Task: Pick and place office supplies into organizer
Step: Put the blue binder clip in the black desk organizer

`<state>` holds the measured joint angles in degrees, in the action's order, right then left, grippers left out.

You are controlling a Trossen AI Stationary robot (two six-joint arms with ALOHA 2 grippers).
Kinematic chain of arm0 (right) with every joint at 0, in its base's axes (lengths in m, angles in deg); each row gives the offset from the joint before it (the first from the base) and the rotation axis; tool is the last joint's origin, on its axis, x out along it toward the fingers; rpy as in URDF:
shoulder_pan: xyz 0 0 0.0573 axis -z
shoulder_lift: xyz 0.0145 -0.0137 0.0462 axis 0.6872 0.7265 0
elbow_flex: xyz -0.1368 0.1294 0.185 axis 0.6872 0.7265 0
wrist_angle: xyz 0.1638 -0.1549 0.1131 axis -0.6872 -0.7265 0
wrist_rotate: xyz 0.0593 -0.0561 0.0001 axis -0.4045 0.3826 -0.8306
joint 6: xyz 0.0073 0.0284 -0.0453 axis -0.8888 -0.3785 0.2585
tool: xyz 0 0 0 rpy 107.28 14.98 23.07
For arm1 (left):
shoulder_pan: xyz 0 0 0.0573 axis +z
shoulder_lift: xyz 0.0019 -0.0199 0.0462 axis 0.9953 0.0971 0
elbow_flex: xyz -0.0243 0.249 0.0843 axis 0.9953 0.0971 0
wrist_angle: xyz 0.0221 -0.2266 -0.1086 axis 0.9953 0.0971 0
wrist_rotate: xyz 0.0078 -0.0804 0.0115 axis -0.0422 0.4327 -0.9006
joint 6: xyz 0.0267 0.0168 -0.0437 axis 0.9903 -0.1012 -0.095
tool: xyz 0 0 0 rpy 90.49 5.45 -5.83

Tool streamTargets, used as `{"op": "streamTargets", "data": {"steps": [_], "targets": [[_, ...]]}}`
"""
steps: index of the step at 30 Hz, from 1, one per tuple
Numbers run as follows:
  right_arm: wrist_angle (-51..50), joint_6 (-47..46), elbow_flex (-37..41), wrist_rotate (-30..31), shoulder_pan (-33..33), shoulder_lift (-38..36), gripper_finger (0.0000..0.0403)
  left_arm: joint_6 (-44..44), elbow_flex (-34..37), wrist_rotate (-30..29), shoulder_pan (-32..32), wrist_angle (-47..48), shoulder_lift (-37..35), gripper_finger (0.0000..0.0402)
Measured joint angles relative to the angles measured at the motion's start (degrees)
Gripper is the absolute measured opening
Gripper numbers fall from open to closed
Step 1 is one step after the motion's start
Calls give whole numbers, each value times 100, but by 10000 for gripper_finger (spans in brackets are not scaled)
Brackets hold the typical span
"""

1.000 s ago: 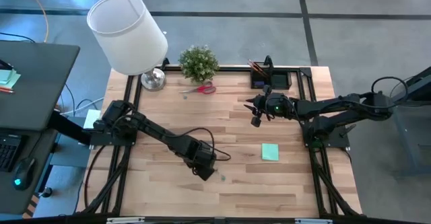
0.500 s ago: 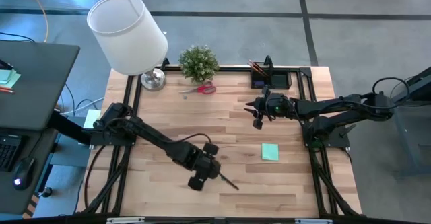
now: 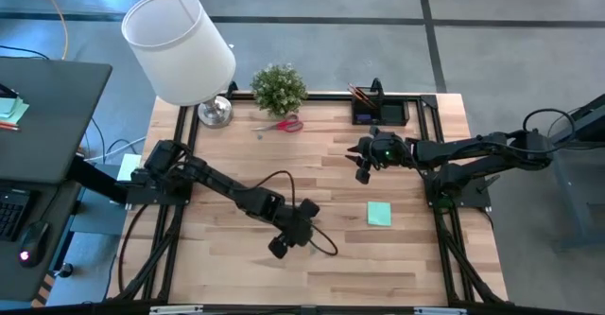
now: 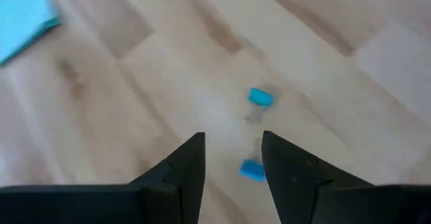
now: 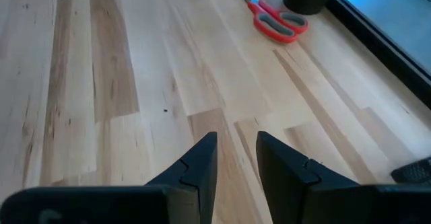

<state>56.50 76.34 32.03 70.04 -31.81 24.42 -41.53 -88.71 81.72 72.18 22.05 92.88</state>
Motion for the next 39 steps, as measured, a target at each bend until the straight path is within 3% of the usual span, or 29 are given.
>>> {"op": "streamTargets", "data": {"steps": [12, 20, 39], "targets": [[-90, -424, 0, 44, 0, 0, 96, 951, 340, 273, 144, -281, 4, 131], [-92, -537, 0, 5, 0, 0, 96, 1186, 340, 1243, 442, -277, 4, 131], [-101, -593, -4, 42, 0, 2, 96, 1354, 329, 1267, 441, -611, 468, 131]]}}
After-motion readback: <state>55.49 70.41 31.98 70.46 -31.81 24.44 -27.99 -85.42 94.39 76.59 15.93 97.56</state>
